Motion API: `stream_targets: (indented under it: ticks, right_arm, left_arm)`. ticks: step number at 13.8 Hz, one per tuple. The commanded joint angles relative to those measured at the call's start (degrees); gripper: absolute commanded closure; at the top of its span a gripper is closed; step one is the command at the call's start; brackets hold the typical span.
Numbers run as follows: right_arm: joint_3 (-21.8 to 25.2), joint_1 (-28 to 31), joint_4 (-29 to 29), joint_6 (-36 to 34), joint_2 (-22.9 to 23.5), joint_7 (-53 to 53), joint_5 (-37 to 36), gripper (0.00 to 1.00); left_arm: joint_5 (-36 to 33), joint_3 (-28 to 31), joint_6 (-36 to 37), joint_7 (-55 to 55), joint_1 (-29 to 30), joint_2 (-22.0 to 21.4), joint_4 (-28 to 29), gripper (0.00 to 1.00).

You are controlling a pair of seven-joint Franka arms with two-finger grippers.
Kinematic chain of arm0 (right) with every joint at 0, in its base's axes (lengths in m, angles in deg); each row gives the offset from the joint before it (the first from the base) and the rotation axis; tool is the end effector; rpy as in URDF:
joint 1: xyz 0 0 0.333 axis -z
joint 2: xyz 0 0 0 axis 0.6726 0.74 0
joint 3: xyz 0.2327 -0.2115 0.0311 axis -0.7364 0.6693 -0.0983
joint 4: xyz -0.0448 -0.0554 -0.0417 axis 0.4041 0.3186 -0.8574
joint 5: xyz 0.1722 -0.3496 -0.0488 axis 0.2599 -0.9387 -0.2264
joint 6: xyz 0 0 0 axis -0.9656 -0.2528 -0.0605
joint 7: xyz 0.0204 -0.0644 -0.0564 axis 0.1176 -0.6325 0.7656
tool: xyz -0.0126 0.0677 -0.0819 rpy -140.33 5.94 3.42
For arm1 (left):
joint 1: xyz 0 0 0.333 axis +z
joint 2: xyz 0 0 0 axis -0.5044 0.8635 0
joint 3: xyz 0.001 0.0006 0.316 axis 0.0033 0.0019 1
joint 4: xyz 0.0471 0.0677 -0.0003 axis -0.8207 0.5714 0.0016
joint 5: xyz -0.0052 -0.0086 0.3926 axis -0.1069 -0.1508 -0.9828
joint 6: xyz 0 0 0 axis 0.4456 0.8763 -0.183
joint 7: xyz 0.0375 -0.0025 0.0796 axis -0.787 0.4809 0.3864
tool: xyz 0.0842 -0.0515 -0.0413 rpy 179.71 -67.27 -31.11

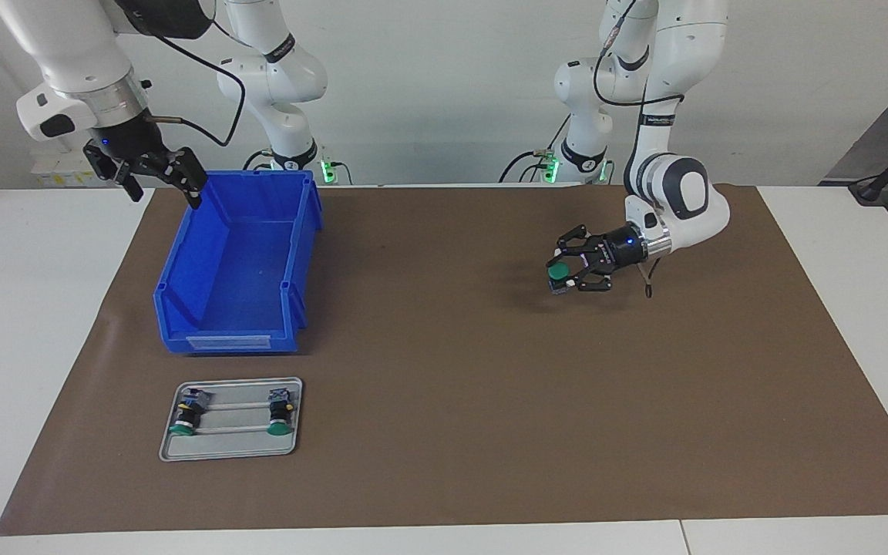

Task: Place and press button with both arms

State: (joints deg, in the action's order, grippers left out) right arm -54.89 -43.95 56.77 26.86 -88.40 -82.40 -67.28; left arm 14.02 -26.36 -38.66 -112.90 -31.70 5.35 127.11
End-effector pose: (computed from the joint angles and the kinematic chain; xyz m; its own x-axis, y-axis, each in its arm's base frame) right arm 0.5313 -0.0325 0.6308 0.9849 -0.1729 0.0072 -0.1731 -0.9845 0.0293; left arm 0.4806 -0.1005 0.2946 0.3454 -0.0888 0.9343 -0.9144 -0.2559 0.3137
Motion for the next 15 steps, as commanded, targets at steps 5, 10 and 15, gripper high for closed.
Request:
stream_targets:
  ticks: [5,10,15]
  right_arm:
    - [-0.04,0.02,0.51,-0.49,-0.87,-0.34,0.11,0.0]
    - [-0.04,0.02,0.51,-0.49,-0.87,-0.34,0.11,0.0]
    - [-0.04,0.02,0.51,-0.49,-0.87,-0.34,0.11,0.0]
  left_arm:
    - [11.3,0.8,-0.78,-9.8,-7.63,2.08,1.57,1.0]
    - [12.18,0.8,-2.81,-12.01,-8.79,4.19,1.57,0.99]
    - [13.41,0.8,-2.46,-12.97,-8.88,6.64,1.04,0.97]
